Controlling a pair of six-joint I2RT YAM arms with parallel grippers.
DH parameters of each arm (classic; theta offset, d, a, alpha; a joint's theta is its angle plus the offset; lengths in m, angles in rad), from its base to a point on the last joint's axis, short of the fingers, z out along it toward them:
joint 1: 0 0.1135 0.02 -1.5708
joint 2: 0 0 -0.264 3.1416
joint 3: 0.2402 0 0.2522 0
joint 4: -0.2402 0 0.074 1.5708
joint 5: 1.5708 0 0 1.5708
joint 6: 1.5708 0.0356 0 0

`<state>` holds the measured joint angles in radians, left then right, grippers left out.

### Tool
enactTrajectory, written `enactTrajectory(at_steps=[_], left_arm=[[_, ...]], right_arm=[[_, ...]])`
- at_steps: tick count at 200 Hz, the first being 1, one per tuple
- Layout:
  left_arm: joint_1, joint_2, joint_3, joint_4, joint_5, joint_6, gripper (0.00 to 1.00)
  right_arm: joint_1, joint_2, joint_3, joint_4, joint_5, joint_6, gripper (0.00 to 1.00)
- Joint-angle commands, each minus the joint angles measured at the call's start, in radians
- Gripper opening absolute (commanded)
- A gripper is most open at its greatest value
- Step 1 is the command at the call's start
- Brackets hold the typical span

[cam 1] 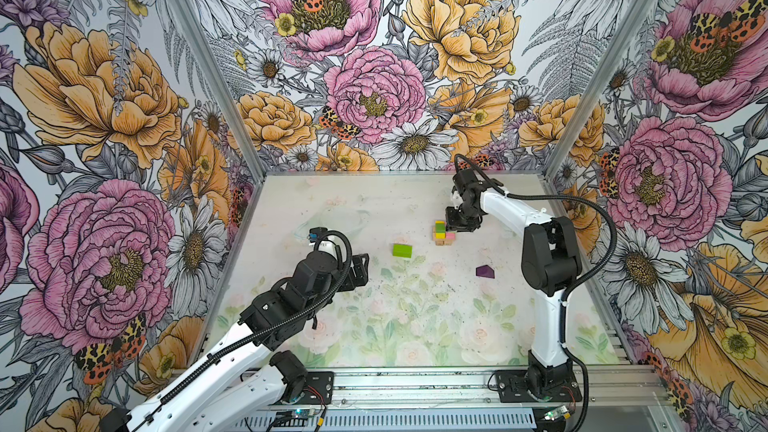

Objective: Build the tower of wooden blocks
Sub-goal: 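Lower the light green cube onto the pink bar beside the dark green cube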

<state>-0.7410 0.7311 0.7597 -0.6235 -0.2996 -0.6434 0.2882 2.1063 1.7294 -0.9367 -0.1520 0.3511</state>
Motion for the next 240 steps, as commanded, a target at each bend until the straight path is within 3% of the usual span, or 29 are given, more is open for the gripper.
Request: enactTrajectory(at_steps=[1, 240], left_arm=[[0.011, -0.001, 0.028, 0.024, 0.019, 0.024, 0.99], [0.01, 0.01, 0.038, 0.029, 0.028, 0.021, 0.98]], right_arm=[[-0.005, 0.017, 0.03, 0.011, -0.006, 0.001, 0.36], [-0.012, -0.02, 0.033, 0.01, -0.021, -0.001, 0.42]])
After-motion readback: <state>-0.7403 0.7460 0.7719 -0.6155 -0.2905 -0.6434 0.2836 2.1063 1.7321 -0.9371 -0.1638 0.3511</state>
